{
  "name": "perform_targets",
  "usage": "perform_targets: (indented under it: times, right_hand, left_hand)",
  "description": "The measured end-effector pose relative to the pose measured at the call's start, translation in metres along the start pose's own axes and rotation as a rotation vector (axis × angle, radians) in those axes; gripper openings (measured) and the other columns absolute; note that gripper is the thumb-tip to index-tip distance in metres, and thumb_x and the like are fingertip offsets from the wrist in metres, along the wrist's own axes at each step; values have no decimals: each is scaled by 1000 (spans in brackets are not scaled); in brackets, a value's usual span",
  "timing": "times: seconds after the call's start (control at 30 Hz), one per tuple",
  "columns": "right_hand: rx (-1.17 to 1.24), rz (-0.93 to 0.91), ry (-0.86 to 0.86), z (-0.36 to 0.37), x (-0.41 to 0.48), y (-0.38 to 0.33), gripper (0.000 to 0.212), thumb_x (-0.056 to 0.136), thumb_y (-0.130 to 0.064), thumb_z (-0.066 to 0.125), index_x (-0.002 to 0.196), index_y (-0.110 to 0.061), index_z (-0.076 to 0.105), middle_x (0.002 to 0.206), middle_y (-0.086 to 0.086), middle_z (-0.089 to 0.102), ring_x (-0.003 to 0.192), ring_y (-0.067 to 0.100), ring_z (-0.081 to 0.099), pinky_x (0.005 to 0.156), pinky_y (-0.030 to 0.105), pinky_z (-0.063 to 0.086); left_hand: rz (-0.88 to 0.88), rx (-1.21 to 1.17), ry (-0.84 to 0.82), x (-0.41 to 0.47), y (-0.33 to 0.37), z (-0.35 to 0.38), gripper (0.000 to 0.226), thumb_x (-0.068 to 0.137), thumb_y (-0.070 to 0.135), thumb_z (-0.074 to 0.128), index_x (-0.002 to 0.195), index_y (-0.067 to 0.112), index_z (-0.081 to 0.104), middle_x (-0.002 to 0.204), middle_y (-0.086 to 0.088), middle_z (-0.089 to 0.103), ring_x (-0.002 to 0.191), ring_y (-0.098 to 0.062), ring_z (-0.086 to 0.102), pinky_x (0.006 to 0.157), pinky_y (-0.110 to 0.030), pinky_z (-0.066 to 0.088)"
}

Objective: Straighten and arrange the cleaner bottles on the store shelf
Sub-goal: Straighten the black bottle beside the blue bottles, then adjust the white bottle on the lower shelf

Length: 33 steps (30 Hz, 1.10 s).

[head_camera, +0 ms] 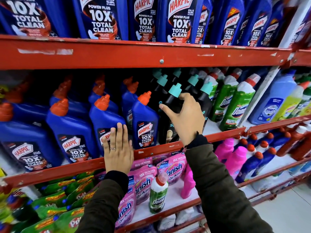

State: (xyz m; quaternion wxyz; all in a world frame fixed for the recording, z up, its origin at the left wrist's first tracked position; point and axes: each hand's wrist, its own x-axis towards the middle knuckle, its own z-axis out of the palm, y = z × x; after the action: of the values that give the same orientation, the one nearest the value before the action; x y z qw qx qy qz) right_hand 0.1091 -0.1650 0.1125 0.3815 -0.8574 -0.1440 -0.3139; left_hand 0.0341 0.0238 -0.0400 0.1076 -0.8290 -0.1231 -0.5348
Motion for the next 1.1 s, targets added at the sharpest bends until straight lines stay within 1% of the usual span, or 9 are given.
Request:
perform_targets:
  times: [0.1, 0.2, 0.37, 0.47, 0.53, 0.73, 0.9, 1.0, 1.1]
  right_hand:
    - [-12, -11, -21, -2, -2, 0, 72, 83, -66, 73, 134, -18, 57, 133, -2, 65, 127, 27, 58, 90, 40, 53]
    - [29, -73, 34, -5, -12, 4, 70, 86, -58, 75, 140, -18, 53, 137, 0, 58, 125, 24, 54, 88, 24, 42]
    - [168, -107, 63, -4, -56, 26, 32, 93, -45, 72, 112, -22, 60, 107, -8, 60, 91, 3, 57, 80, 29, 52]
    - [207, -61, -153, 5, -97, 51, 31, 92, -48, 74, 102, -22, 60, 97, -8, 65, 85, 6, 63, 74, 28, 53]
    - [138, -7, -314, 13, -129, 70, 41, 87, -59, 75, 104, -24, 59, 100, -9, 64, 89, 9, 62, 71, 24, 50]
    - [-39, 327, -741, 43, -201, 111, 86, 68, -67, 86, 127, -15, 51, 126, 6, 60, 119, 26, 60, 98, 42, 54]
    - [113, 387, -683, 57, -216, 112, 71, 80, -47, 87, 128, -8, 52, 126, 11, 65, 120, 28, 63, 101, 43, 54]
    - [178, 359, -609, 52, -218, 110, 70, 82, -49, 84, 130, -10, 53, 125, 6, 62, 117, 22, 62, 102, 44, 54]
    - [257, 341, -490, 36, -210, 105, 75, 79, -59, 79, 133, -15, 51, 122, -4, 57, 113, 16, 60, 99, 47, 58]
  left_hand:
    - [-1, 8, -2, -1, -1, 0, 73, 104, 27, 36, 162, 6, -2, 168, -10, -16, 156, -25, -16, 126, -48, -9]
    - [-5, 12, -2, -1, 0, -1, 73, 104, 26, 36, 162, 6, -4, 168, -9, -18, 156, -24, -18, 126, -47, -11]
    - [-33, 28, -11, 0, 2, -4, 83, 102, 24, 48, 161, 8, -9, 166, -6, -25, 154, -21, -24, 125, -44, -13]
    - [-46, 58, -30, -1, 2, -2, 80, 103, 25, 49, 162, 5, -1, 168, -11, -7, 154, -23, -23, 124, -45, -12]
    - [-43, 72, -43, -4, 2, 0, 76, 104, 27, 46, 162, 3, 2, 163, -13, 9, 155, -31, -6, 124, -46, -12]
    - [3, 92, -38, -4, 3, 3, 79, 105, 30, 42, 160, 4, -8, 162, -13, 13, 148, -32, 17, 122, -53, 11]
    - [-13, 59, -46, -4, 2, 3, 79, 106, 29, 41, 159, 6, -12, 162, -13, 12, 149, -31, 15, 124, -50, -4]
    - [-1, 74, -28, -4, 2, 2, 78, 106, 30, 41, 160, 6, -11, 162, -13, 13, 148, -31, 16, 125, -51, 1]
    - [10, 65, -19, -5, 0, 4, 77, 107, 28, 41, 160, 7, -10, 162, -14, 13, 148, -33, 15, 124, -48, -9]
